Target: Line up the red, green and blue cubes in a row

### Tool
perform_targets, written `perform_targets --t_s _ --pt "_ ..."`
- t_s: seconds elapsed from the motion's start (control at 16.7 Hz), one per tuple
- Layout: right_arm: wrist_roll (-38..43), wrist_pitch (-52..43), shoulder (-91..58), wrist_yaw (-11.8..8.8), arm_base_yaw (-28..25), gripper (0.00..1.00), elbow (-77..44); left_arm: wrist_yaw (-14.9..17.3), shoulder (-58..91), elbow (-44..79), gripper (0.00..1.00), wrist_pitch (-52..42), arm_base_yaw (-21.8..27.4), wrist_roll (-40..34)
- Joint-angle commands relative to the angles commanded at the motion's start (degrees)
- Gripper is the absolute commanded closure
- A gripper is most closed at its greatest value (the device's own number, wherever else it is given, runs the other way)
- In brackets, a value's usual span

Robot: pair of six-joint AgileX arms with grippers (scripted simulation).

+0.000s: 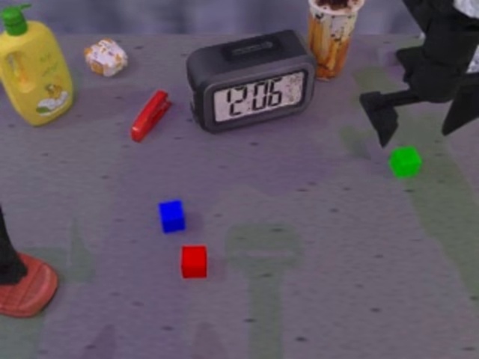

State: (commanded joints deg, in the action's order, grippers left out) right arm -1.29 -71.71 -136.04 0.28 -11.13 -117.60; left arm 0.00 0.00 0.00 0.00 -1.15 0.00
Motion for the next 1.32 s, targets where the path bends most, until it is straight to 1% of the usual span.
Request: perform_targets --t_s 0.36,0.48,0.66,1.32 --pt "0.2 12.4 -3.3 0.0 -0.2 0.00 8.5 0.0 0.0 0.0 0.00 0.0 0.0 0.0" --pt "0.2 14.1 -4.0 0.0 -0.3 0.00 9.9 0.0 0.0 0.0 0.00 0.0 0.0 0.0" --pt "0.2 14.1 -4.0 0.0 -0.3 0.00 10.0 0.0 0.0 0.0 0.00 0.0 0.0 0.0" --pt "0.2 14.1 -4.0 0.0 -0.3 0.83 10.0 0.0 0.0 0.0 0.00 0.0 0.0 0.0"
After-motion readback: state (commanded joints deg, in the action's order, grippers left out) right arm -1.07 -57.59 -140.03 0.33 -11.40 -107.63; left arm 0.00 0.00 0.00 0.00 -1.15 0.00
